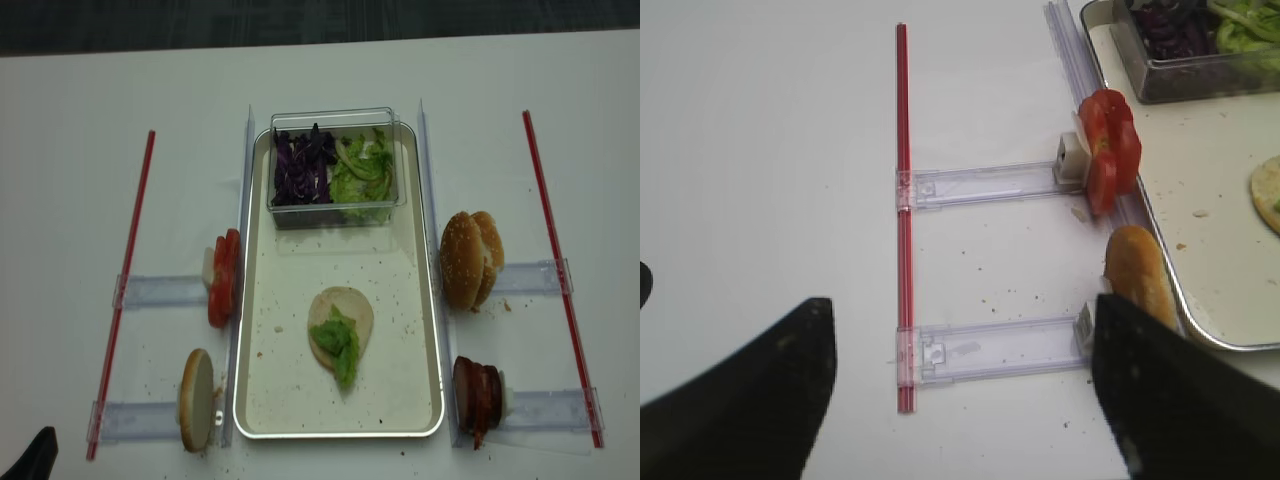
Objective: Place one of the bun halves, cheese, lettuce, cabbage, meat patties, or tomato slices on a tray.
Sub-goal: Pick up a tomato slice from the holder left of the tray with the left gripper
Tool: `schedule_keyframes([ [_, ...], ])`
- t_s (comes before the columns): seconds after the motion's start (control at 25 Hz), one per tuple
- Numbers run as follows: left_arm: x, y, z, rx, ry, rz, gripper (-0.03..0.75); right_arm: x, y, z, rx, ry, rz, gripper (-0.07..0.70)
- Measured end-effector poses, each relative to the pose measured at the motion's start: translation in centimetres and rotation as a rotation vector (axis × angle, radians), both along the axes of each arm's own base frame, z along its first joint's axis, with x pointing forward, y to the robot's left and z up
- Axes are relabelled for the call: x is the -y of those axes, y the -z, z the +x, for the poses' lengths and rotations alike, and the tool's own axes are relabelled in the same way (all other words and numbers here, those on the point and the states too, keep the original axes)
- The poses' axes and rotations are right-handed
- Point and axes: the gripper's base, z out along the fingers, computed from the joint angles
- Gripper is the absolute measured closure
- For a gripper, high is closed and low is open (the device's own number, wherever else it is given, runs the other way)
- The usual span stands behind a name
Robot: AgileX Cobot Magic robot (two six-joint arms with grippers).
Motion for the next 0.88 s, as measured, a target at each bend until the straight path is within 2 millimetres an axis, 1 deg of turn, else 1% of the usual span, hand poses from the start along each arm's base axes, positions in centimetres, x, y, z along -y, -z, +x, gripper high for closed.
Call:
schedule_keyframes([
  [0.88, 0.00, 0.00, 0.00, 0.000, 0.000, 0.000, 0.224, 0.00, 0.00, 0.00, 0.000, 0.000, 0.000, -0.063],
])
